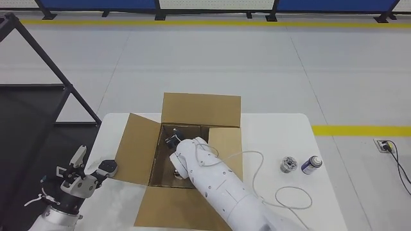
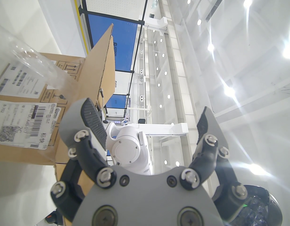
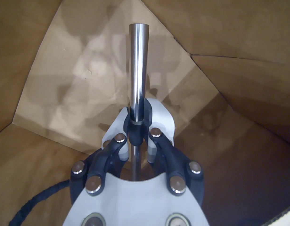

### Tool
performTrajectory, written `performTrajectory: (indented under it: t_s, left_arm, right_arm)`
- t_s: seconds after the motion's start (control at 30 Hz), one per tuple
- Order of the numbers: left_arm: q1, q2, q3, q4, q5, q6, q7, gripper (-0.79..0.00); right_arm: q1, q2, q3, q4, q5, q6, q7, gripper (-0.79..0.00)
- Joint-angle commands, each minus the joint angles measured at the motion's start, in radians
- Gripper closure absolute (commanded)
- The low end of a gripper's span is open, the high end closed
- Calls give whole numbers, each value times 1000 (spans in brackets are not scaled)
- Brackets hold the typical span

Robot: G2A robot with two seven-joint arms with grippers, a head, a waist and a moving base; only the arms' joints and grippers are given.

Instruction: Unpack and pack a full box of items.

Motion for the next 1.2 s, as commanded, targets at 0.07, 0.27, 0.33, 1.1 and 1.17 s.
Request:
performTrajectory:
  t_s: [0.07,0.27,0.33,1.1,1.17]
  left_arm:
    - [0,0,0,0,0,0,0,-785]
    - [0,0,0,0,0,0,0,-785]
    - [0,0,0,0,0,0,0,-785]
    - [0,0,0,0,0,0,0,-785]
    - [0,0,0,0,0,0,0,-785]
  right_arm:
    - [0,-1,3,0,2,-4,-2,-95]
    - [0,-1,3,-1,-6,-10,4,-215]
    - [1,-1,4,-1,-5,-10,6,-252]
    - [-64,52,40,-315,-173,216,133,-566]
    - [-82,68,58,-350,-200,238,171,-674]
